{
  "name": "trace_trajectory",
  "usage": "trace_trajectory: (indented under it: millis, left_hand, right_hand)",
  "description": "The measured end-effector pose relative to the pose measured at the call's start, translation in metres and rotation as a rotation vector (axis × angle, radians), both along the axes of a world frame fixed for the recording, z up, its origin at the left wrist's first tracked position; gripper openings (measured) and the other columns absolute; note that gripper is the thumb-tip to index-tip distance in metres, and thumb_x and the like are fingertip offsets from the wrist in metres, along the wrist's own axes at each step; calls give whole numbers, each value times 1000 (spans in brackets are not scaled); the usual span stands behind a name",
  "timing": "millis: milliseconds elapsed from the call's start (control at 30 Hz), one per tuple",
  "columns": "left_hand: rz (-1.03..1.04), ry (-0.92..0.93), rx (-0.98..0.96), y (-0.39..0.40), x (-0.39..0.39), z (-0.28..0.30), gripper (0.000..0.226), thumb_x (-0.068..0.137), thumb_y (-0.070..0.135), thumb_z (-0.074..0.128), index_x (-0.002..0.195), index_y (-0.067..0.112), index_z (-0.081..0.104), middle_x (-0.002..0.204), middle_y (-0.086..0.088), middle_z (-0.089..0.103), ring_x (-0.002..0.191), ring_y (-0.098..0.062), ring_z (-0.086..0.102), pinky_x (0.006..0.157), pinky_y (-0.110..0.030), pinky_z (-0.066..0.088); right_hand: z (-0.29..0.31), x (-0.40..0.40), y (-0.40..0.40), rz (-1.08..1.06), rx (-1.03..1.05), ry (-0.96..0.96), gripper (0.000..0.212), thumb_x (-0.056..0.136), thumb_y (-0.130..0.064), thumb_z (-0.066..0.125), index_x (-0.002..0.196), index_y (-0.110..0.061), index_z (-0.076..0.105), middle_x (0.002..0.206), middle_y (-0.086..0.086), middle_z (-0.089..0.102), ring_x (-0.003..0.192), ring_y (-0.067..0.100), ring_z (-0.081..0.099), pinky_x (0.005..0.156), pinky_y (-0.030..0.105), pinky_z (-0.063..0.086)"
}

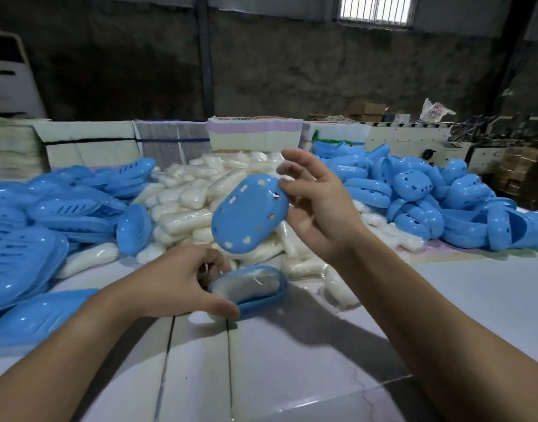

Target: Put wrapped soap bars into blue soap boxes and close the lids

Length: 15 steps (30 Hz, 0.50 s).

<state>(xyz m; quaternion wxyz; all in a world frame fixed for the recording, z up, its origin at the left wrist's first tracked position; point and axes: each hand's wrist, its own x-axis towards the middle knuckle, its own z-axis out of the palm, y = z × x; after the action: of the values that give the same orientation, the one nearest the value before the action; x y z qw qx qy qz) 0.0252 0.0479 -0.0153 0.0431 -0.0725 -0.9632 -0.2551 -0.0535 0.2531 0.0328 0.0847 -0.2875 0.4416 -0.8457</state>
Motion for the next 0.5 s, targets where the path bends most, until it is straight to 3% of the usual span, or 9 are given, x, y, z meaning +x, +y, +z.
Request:
trace_trajectory:
  millis: [100, 200, 300, 367, 500]
  left_hand:
    - [-1, -13, 25, 0, 0, -2, 64, 43, 68, 80, 83, 22, 62, 80, 8, 57, 71, -5, 52, 65, -25, 46]
    - [6, -36, 31, 1, 0, -1, 63, 45, 67, 82, 88, 25, 64, 85, 1, 60, 66, -4, 50, 61, -27, 44]
    - [12, -40, 21, 1, 0, 0, 72, 45, 69, 80, 94, 18, 66, 90, -2, 64, 74, -16, 55, 69, -40, 49]
    - [7, -42, 30, 0, 0, 0, 68, 48, 67, 81, 92, 19, 65, 90, -3, 63, 69, -14, 53, 62, -37, 46]
    - [9, -39, 46, 1, 1, -1, 67, 49, 64, 84, 88, 15, 61, 85, -7, 59, 64, -6, 44, 60, -31, 39]
  right_hand:
    - [-19, -1, 0, -115, 234, -54, 45, 87, 13, 44, 80, -18, 75, 89, 3, 62, 68, 9, 61, 60, 20, 51]
    - [-28, -6, 12, -370, 621, 158, 41, 86, 1, 48, 81, -29, 76, 95, -6, 67, 76, 6, 59, 62, 17, 46]
    - [-30, -3, 18, -435, 952, 481, 25, 87, -21, 61, 104, -35, 72, 108, -16, 60, 94, 1, 56, 76, 14, 43]
    - [-28, 1, 20, -388, 1154, 707, 34, 85, -34, 70, 119, -35, 65, 113, -14, 53, 101, -1, 51, 85, 11, 39]
    - [-25, 10, 24, -269, 1339, 912, 61, 77, -44, 78, 131, -39, 51, 116, -13, 49, 101, 0, 42, 83, 4, 30]
